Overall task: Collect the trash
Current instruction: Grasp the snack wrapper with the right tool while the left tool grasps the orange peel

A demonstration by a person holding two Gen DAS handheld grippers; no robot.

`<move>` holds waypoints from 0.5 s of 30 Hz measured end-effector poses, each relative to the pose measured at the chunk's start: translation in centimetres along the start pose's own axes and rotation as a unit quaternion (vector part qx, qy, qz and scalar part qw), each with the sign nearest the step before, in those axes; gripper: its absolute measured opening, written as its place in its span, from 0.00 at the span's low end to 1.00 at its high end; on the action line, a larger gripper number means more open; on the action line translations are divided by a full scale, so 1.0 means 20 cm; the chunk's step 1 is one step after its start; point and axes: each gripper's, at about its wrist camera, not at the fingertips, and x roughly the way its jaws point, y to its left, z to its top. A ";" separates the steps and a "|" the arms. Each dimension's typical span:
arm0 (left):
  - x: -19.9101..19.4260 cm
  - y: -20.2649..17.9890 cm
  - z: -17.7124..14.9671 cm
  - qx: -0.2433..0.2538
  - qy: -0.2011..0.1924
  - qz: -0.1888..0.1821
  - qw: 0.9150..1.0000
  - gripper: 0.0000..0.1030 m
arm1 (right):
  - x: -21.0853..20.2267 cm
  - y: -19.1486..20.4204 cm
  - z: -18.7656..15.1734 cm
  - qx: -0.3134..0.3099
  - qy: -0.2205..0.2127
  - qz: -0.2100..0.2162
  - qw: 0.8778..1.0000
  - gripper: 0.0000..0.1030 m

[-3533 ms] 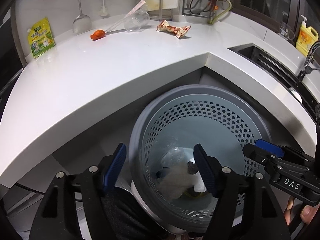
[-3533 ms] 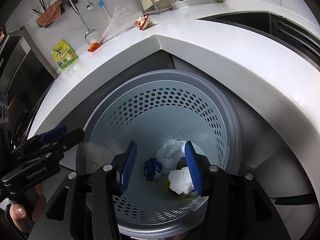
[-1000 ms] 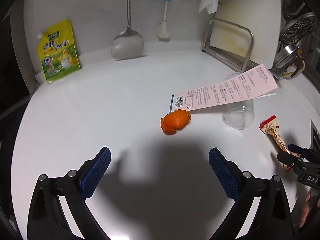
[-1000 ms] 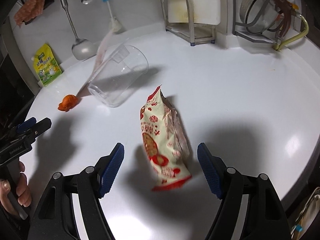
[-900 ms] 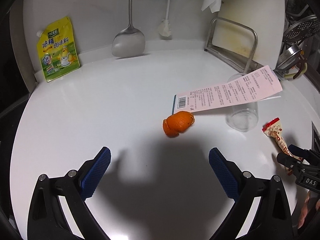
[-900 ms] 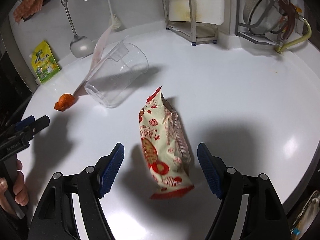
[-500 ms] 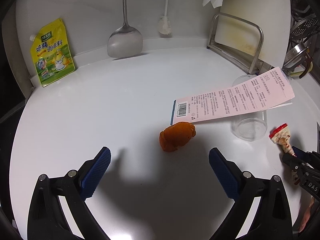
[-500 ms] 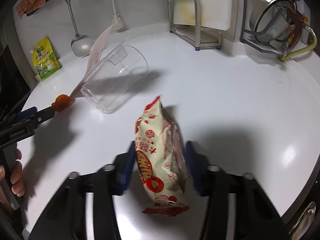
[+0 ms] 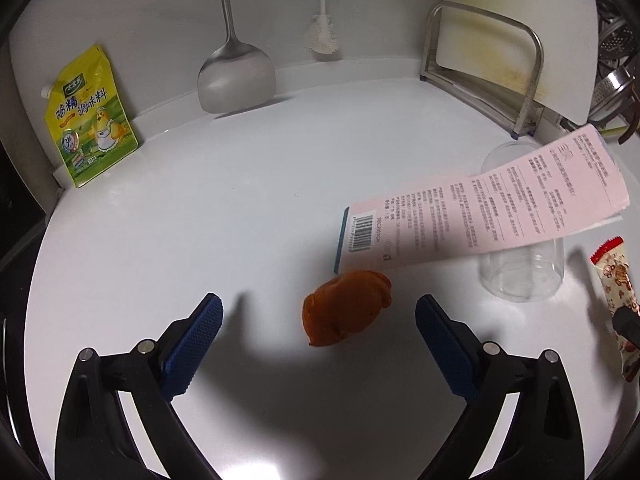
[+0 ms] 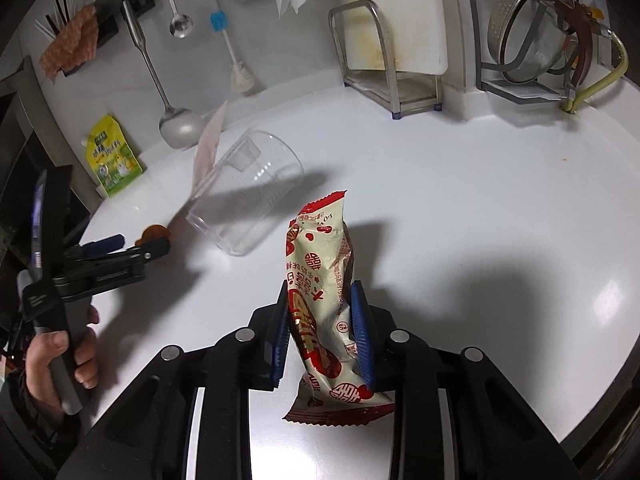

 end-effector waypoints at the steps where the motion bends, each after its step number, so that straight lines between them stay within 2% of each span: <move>1: 0.01 0.00 0.01 -0.002 0.002 0.001 1.000 0.83 | -0.01 0.00 0.00 0.002 -0.001 0.002 1.000 0.27; 6: 0.02 -0.02 0.01 0.008 0.006 0.005 1.000 0.63 | -0.02 0.00 0.00 0.006 -0.005 0.007 1.000 0.27; 11: 0.00 -0.03 -0.01 0.011 -0.001 -0.005 1.000 0.33 | -0.02 -0.01 -0.01 0.006 -0.004 0.010 1.000 0.27; 15: -0.04 -0.02 -0.04 0.011 -0.015 -0.009 1.000 0.23 | -0.02 -0.01 -0.02 0.007 -0.004 0.014 1.000 0.27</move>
